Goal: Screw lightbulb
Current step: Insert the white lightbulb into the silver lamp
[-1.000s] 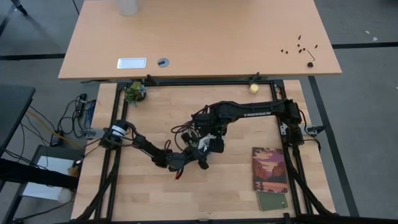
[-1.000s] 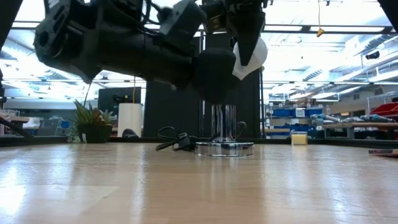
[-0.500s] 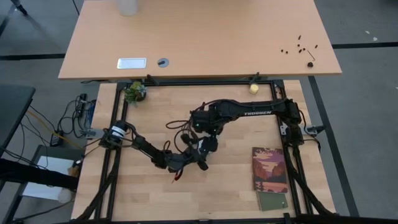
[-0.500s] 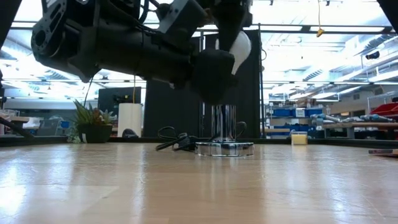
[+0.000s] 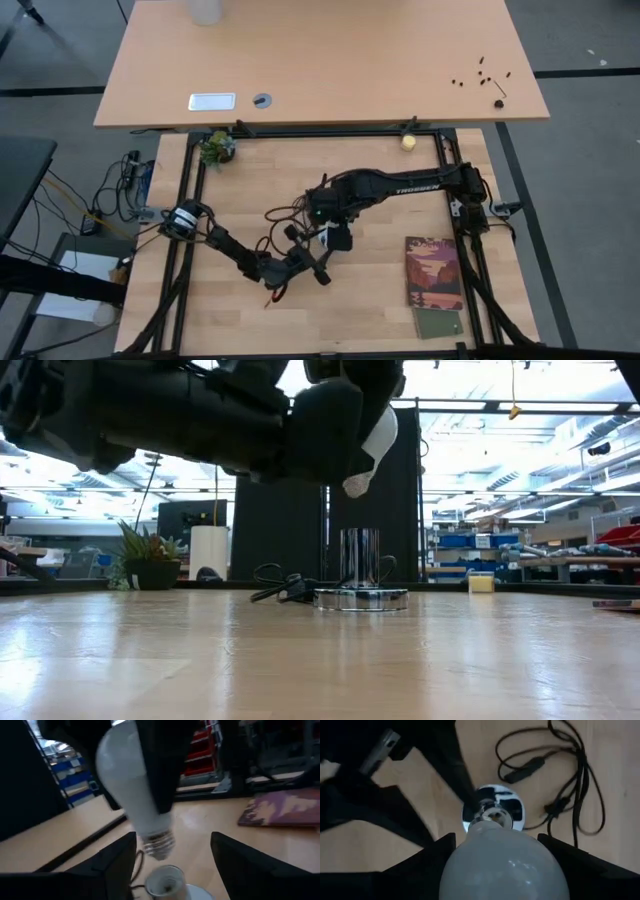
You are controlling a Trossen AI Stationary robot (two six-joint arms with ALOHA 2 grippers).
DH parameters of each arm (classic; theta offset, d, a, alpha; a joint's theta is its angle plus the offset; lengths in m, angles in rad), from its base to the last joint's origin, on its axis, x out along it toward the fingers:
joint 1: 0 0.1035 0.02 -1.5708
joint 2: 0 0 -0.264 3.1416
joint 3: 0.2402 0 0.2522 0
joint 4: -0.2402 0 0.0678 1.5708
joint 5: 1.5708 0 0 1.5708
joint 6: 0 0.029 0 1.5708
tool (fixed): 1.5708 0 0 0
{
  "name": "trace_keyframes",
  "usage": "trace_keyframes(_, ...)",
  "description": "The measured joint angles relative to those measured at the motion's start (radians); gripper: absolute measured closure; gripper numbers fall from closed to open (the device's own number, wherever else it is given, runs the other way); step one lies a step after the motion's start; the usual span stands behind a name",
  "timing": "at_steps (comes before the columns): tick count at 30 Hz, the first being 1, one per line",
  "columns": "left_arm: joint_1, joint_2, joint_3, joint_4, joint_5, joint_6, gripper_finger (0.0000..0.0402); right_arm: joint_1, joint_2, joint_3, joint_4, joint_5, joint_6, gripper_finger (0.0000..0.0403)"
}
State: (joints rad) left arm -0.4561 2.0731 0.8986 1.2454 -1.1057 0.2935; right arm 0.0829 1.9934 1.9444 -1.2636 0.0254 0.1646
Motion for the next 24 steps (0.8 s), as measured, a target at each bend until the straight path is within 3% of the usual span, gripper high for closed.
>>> trace_keyframes(3,0.003,0.0,0.0,-0.021,0.0,-0.057,0.0141,0.007,0.0,-0.04,0.034,0.01,-0.035,0.0123)
trace_keyframes(12,0.033,0.0,0.0,-0.307,0.052,-0.384,0.014,-0.018,0.0,-0.107,0.069,0.011,-0.069,0.0123)
trace_keyframes(18,0.093,-0.001,0.001,-0.364,0.147,-0.473,0.014,-0.028,0.0,-0.108,0.064,0.008,-0.079,0.0123)
trace_keyframes(24,0.117,-0.002,0.001,-0.384,0.149,-0.497,0.0138,-0.028,0.0,-0.108,0.077,0.008,-0.097,0.0123)
